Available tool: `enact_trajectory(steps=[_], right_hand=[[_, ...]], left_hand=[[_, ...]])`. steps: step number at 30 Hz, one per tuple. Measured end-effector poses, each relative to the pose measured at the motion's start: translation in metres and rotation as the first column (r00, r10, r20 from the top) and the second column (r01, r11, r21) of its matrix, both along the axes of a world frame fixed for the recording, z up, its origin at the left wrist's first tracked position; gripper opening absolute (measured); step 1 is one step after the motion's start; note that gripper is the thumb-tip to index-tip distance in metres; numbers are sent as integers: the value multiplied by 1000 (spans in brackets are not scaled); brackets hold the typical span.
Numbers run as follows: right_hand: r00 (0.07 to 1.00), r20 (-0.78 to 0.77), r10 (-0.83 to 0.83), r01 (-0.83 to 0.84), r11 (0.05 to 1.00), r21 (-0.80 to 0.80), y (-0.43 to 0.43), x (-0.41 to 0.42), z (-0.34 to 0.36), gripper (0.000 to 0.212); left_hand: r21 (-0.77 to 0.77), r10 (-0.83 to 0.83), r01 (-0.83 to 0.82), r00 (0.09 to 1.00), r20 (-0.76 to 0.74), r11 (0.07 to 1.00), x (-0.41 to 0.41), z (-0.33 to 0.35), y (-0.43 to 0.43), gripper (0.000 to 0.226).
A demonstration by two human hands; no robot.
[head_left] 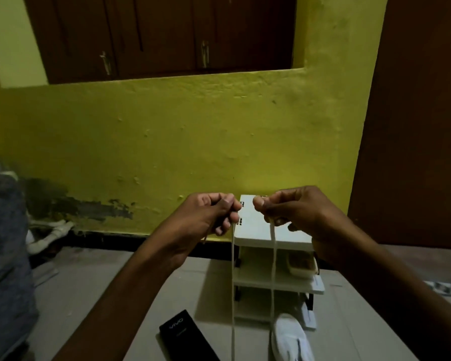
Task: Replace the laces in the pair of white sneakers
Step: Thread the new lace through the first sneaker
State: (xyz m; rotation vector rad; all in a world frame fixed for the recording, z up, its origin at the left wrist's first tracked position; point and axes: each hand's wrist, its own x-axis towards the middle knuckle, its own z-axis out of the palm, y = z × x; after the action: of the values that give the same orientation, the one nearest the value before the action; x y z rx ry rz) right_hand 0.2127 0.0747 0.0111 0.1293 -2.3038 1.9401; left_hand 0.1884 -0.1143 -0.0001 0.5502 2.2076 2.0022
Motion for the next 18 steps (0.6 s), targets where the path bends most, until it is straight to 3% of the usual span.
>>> enact_trajectory(steps=[4,7,10,14,18], right_hand=[[992,-126,4,-8,1000,-29,2,-1,6,38],[984,-175,17,-42,989,-140,1,-3,7,27],[980,-201,1,-41,980,-193,1,-3,9,11],[975,-220,-25,-2,992,-125,1,-3,18,9],[966,-251,-62,62,998,-7,0,-6,20,9]], left_hand=[[201,-101,81,990,93,976,5,9,1,28],[275,-166,134,982,95,952,8,14,0,29],[246,-130,114,990,49,963,9,15,1,28],[67,100,-90,983,-157,994,9,15,6,23],[-111,324,-405,844,-428,907,5,15,12,27]])
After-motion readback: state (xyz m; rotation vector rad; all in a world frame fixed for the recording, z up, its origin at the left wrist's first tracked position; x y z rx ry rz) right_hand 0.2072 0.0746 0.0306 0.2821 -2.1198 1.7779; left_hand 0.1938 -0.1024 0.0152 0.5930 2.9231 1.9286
